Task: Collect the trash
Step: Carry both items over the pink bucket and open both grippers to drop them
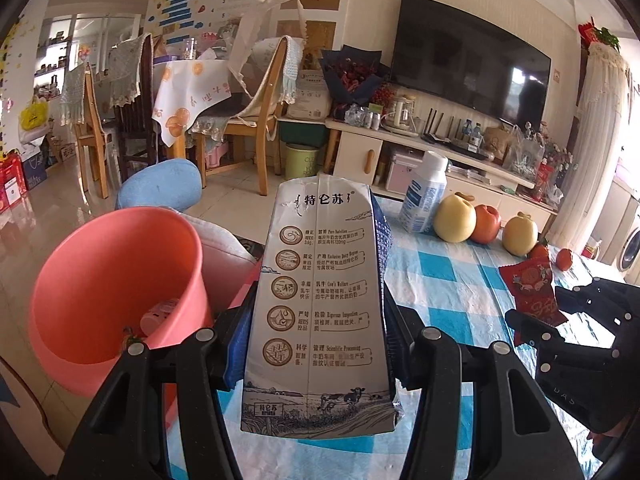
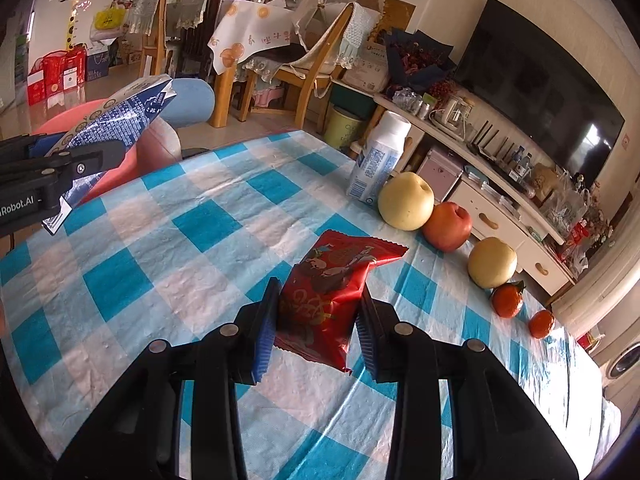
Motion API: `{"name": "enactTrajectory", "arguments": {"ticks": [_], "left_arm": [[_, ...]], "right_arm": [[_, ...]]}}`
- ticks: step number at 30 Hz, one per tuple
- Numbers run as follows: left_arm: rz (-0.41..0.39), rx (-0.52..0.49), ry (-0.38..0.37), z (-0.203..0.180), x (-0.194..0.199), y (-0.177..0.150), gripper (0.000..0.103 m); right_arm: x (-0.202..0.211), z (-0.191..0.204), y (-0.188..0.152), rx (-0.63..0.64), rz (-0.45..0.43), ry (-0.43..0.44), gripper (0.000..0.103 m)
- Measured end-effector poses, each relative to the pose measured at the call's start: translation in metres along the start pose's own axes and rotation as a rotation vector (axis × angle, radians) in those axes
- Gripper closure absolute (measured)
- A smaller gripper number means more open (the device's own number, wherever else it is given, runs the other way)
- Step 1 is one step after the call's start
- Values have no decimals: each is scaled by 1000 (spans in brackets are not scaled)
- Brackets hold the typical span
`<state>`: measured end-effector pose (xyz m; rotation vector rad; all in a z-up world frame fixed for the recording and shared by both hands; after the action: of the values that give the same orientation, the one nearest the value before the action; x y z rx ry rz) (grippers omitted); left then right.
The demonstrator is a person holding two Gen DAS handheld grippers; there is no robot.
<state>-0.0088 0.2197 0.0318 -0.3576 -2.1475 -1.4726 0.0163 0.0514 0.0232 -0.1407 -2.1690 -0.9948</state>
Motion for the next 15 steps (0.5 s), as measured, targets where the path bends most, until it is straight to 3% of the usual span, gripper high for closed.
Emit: {"name": "enactTrajectory", "arguments": {"ticks": [15], "left_arm": [[-98, 208, 130, 116, 20, 36, 47]], "right_arm": [[5, 75, 89, 148, -87, 41, 65]]}}
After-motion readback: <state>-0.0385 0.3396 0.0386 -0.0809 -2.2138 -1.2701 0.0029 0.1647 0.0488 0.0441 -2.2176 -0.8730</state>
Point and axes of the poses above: each gripper's, at about its wrist camera, not at the fingertips, and x roughly against the way its jaws point, z to its left, y to its top, the point moved 9 cm from there along -x, roughly the way its jaws point, and after that the axes turned 11 degrees about x, right-handed, at the moved point
